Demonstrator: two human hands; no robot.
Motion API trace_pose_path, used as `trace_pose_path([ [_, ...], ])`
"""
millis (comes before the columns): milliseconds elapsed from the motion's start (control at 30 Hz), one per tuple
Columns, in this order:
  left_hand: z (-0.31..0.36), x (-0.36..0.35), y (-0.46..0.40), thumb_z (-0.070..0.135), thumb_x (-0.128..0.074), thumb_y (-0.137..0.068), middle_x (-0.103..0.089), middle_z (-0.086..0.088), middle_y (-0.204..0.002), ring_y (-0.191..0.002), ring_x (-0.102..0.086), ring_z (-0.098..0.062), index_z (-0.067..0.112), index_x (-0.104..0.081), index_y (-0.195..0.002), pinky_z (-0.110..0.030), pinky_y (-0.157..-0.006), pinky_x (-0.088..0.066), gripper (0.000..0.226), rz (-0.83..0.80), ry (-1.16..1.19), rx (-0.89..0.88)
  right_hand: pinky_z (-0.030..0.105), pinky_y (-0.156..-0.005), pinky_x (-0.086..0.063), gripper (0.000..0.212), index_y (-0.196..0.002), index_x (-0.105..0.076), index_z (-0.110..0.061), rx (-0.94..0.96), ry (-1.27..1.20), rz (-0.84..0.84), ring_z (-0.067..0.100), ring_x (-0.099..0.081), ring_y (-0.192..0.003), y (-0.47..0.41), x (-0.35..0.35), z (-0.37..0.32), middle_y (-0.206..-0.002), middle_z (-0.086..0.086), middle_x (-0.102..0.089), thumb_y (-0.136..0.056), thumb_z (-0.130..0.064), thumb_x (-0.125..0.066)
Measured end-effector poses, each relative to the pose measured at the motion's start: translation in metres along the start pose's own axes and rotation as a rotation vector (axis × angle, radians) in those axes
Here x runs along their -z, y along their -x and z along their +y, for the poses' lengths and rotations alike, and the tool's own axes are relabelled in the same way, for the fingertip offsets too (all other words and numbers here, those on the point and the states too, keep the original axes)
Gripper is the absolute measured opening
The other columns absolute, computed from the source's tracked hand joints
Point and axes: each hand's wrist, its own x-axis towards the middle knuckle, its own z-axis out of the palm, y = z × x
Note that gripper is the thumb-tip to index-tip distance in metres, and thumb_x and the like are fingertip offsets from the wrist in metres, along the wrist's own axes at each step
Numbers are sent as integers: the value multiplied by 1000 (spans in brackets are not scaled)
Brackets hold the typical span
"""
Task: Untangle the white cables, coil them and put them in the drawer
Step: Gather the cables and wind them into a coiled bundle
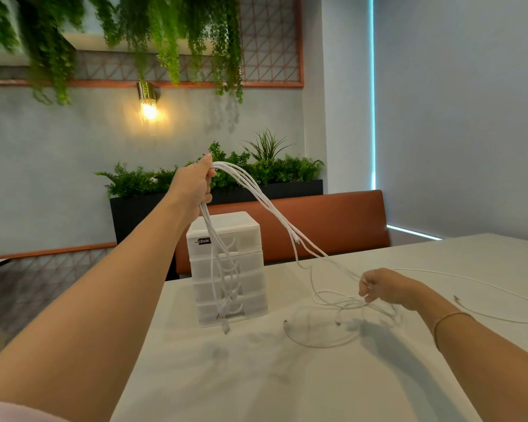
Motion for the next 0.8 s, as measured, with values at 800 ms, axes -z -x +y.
trace_pose_path([
  [800,0,-8,4,38,-40,-99,-27,4,-58,-48,-20,-8,16,-47,-67,-20,-43,-24,39,66,91,-1,42,-106,-31,35,-121,-61,-14,-228,701,-19,24,-44,-113,16,36,-39,-126,9,-51,-95,-34,-49],
])
